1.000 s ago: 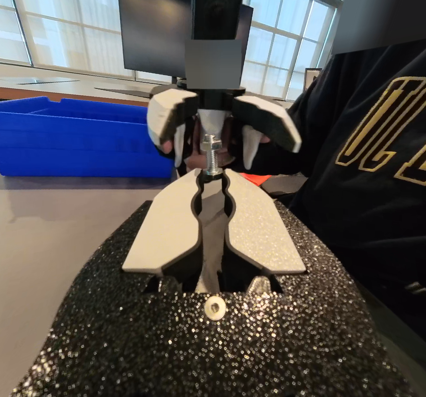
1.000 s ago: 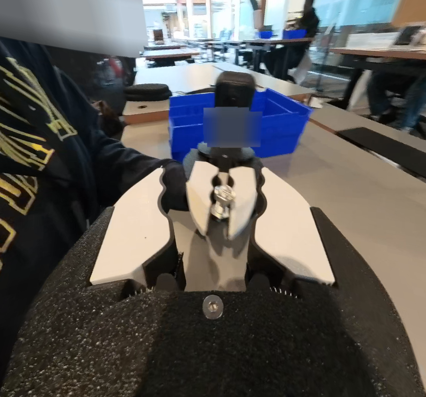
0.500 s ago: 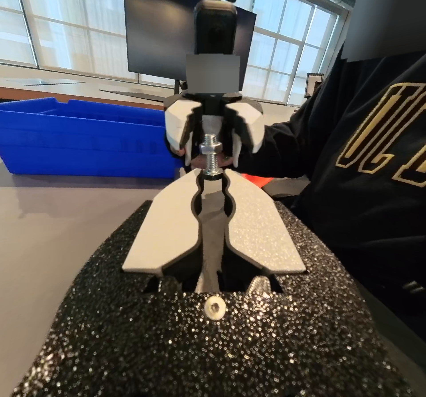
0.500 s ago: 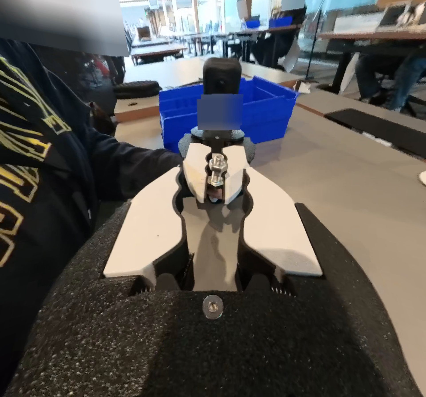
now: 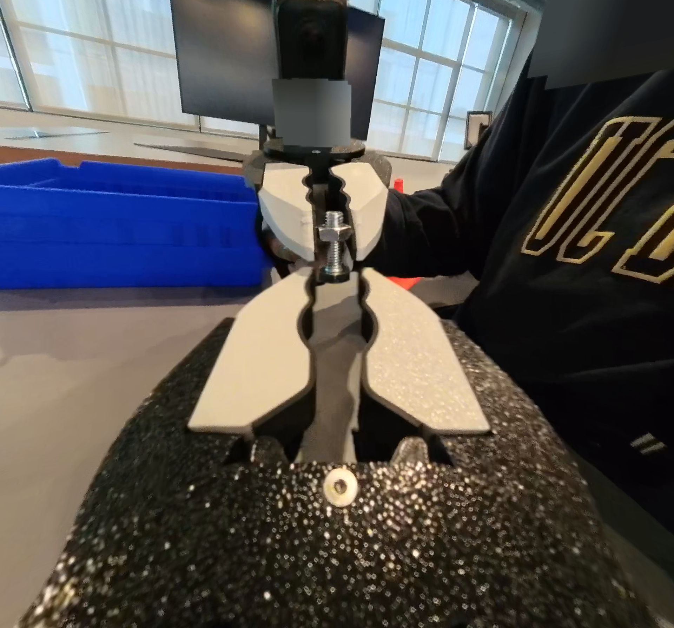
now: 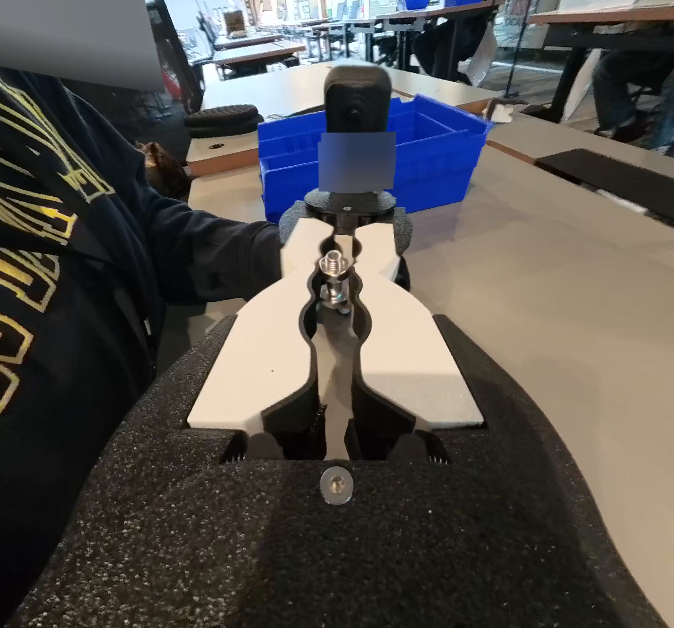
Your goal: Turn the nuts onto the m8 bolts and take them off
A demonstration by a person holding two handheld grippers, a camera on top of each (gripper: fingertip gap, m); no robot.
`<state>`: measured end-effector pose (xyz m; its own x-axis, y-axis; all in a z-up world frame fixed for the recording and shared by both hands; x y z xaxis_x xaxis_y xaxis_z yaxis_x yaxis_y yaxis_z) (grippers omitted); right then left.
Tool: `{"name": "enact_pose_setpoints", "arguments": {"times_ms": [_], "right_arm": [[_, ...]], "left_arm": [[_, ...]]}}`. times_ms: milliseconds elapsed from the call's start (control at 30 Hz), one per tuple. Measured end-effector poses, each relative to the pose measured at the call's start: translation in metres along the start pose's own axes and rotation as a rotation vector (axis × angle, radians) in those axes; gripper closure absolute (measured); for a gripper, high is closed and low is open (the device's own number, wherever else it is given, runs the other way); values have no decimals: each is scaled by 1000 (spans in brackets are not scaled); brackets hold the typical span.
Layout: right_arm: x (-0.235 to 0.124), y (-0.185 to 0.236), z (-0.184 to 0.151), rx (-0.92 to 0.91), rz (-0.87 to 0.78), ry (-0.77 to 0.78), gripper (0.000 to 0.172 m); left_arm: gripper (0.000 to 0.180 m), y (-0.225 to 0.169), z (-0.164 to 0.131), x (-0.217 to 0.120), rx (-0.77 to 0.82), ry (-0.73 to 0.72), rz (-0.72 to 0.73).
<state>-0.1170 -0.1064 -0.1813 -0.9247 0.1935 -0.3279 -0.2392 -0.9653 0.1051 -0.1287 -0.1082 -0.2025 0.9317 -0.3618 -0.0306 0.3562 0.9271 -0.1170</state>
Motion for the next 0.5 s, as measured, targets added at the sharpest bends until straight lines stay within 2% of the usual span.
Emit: {"name": "enact_pose_setpoints", "arguments": {"times_ms": [133, 167, 267, 333, 400, 500], "right_arm": [[-23, -4, 11, -23, -80, 3, 157], [-35, -10, 15, -44, -135, 16, 157], [-91, -42, 25, -114, -427, 88, 157], [-133, -70, 17, -90, -585, 191, 157], [-167, -96, -12, 15, -644, 383, 157], [-210, -126, -75, 135, -669, 757, 157]], "left_arm": [[97, 8, 7, -3, -23, -68, 53], [89, 11, 7, -4, -41, -71, 70], [76, 20, 6, -5, -63, -72, 136], [72, 24, 6, -6, -59, -66, 176], [72, 27, 5, -7, -60, -63, 195], [72, 28, 6, -7, -68, -65, 204]]}}
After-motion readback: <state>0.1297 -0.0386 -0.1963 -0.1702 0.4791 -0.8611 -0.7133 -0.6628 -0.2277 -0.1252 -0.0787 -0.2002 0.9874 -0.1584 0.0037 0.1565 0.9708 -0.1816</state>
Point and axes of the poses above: each gripper's, where its closed fingertips meet, x out along the fingers, z out of its top, y = z × x across the jaws, the point moved 2 cm from there along -x, back along the fingers, and after that the axes turned 8 degrees about y, right-handed, at the moved point
